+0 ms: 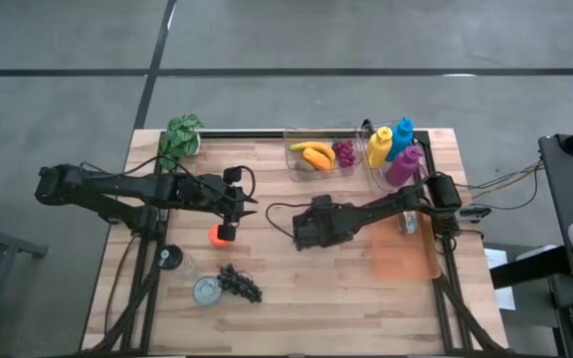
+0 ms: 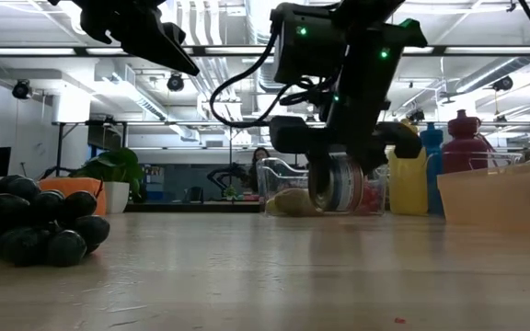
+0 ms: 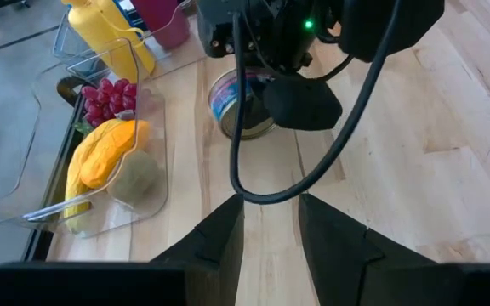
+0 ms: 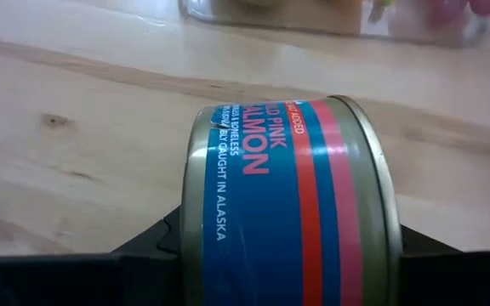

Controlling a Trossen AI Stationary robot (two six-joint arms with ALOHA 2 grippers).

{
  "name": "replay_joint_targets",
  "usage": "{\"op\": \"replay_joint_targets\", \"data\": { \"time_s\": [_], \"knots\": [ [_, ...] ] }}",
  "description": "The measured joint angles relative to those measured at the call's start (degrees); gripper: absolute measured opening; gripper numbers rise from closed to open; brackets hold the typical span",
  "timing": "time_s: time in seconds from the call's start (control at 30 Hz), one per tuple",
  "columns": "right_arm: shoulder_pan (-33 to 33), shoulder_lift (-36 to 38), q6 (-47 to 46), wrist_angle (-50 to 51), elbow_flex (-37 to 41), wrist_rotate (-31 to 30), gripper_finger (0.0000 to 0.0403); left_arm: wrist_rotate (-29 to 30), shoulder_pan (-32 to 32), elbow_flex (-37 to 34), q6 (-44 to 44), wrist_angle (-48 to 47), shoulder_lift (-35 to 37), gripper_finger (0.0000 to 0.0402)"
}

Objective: Pick & Place Food Item
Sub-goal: Put the blue and pink tuna can into the orange bin

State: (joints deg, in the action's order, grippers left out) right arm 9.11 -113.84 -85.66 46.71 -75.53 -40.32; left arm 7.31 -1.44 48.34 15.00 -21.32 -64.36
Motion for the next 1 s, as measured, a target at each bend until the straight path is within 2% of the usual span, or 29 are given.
{"op": "replay_joint_targets", "data": {
  "time_s": [0.27, 0.53, 1.0],
  "knots": [
    [1.2, 0.9, 3.7, 0.8, 0.5, -1.2, 0.0170, 0.0, 0.0, 0.0, 0.0, 0.0, 0.0, 0.0118],
    [4.3, 2.8, 3.6, 3.5, 0.9, -7.2, 0.0169, 0.0, 0.0, 0.0, 0.0, 0.0, 0.0, 0.0118],
    [9.9, 7.7, -10.0, 19.8, 1.3, -14.1, 0.0169, 0.0, 0.0, 0.0, 0.0, 0.0, 0.0, 0.0118]
  ]
}}
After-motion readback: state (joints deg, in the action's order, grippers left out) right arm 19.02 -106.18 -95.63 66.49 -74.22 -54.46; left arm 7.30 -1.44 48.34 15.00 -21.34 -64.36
